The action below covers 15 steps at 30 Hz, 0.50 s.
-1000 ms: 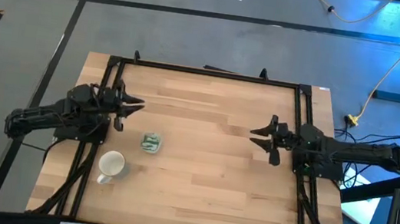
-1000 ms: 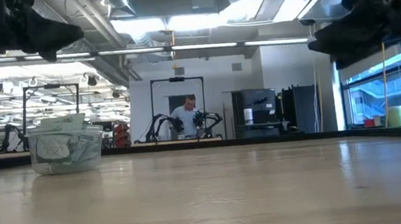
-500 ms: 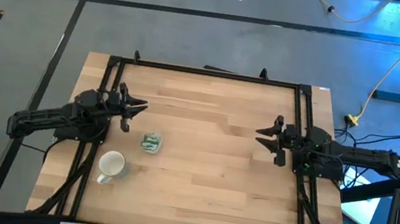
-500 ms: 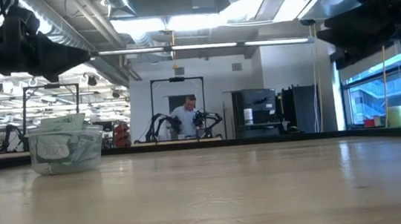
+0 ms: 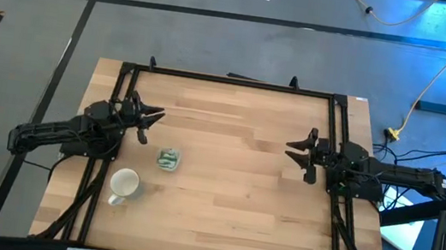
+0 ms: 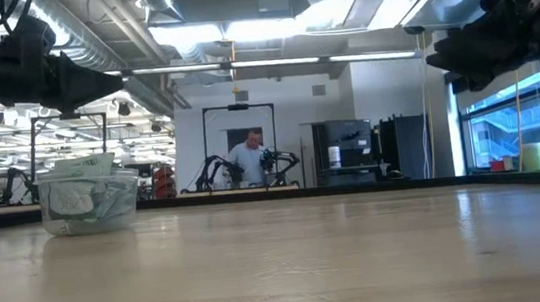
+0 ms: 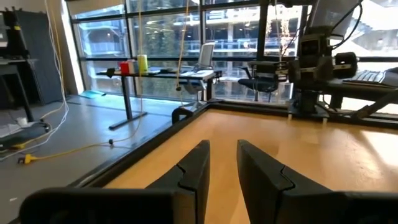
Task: Pick and place Stevia / Truvia into bins
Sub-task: Return to Home Position
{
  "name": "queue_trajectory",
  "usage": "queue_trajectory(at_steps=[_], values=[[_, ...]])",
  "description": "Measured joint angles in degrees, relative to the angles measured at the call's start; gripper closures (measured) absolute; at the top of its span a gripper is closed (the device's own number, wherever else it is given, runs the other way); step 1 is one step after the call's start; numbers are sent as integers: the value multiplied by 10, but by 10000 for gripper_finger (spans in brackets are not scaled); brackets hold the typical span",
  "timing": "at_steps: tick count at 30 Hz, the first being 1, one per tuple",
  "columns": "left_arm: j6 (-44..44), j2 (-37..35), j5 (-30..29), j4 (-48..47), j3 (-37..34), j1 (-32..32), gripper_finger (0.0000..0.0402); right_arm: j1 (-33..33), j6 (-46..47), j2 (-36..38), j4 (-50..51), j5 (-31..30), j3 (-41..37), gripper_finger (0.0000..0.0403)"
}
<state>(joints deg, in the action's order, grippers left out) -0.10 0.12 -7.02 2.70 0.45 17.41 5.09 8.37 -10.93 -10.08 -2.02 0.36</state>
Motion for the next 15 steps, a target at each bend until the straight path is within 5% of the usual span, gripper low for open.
queue_trajectory(at_steps=[6,15], values=[[-2,0,1,0,0,0,327,0,-10,0,31,-102,0,254],[-1,0,2,-1,0,0,327,1,-14,-3,63,-137,0,254]])
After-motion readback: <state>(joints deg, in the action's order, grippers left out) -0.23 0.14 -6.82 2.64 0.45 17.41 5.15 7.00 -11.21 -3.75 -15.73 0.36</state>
